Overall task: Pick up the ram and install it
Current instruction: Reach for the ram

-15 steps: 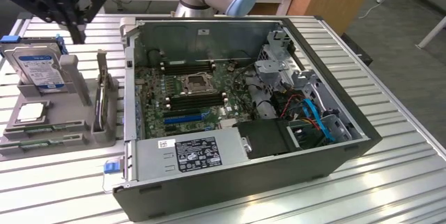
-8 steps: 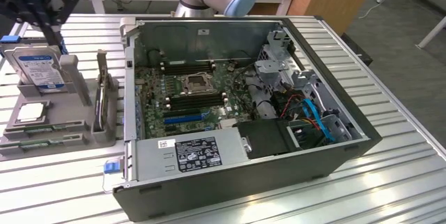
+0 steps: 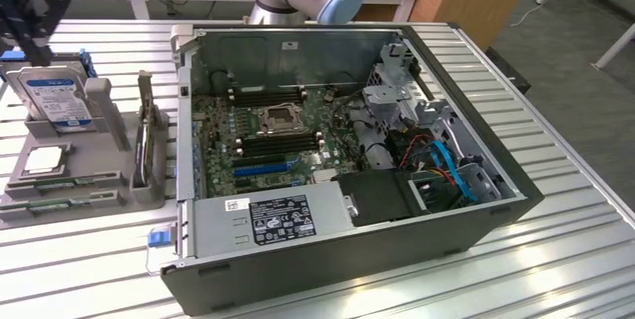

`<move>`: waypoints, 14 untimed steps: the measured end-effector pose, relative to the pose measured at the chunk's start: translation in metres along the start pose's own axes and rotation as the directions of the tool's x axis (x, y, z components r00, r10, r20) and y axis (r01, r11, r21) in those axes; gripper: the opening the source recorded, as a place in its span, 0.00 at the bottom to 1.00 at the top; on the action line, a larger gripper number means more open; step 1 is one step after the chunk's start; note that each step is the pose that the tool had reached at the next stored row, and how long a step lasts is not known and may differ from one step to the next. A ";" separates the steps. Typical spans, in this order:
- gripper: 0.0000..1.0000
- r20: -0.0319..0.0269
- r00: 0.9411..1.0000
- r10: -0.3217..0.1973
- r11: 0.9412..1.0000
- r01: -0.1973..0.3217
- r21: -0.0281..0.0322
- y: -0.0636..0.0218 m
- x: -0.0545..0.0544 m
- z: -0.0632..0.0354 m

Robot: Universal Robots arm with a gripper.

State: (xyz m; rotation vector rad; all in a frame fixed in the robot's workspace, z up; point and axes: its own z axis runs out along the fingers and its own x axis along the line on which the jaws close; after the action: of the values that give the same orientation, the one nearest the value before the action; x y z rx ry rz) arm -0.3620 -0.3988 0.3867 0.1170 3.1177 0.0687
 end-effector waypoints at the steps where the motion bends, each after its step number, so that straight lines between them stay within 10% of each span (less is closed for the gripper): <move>1: 0.11 0.000 1.000 0.000 1.000 0.000 0.000 -0.0003 0.005 0.0001; 8: 0.11 -0.001 1.000 0.000 1.000 0.000 0.000 -0.0027 0.035 0.0003; 14: 0.11 -0.001 1.000 0.000 1.000 0.000 0.000 -0.0027 0.035 0.0003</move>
State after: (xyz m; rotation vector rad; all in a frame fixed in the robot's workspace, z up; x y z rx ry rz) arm -0.3975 -0.3989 0.3856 0.1169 3.1185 0.0686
